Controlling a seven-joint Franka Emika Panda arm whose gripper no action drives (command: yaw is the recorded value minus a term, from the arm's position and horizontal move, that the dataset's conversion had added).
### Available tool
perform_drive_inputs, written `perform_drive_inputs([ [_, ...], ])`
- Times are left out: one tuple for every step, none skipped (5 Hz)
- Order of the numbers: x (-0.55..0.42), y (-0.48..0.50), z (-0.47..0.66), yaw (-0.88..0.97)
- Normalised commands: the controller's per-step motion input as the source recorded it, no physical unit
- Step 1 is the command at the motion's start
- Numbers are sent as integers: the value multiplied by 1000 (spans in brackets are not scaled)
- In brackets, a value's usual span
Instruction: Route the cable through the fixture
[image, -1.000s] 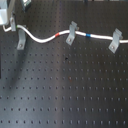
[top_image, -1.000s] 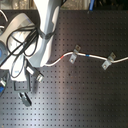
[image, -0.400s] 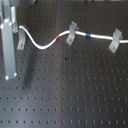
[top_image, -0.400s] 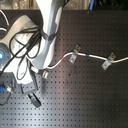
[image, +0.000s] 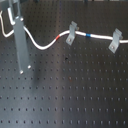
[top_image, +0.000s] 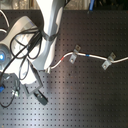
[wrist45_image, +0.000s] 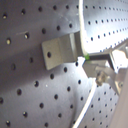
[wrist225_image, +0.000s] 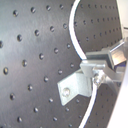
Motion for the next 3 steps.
perform_drive_inputs([
  [-28, 46, -24, -711],
  [-84, 116, -1, -149],
  [-104, 95, 364, -186],
])
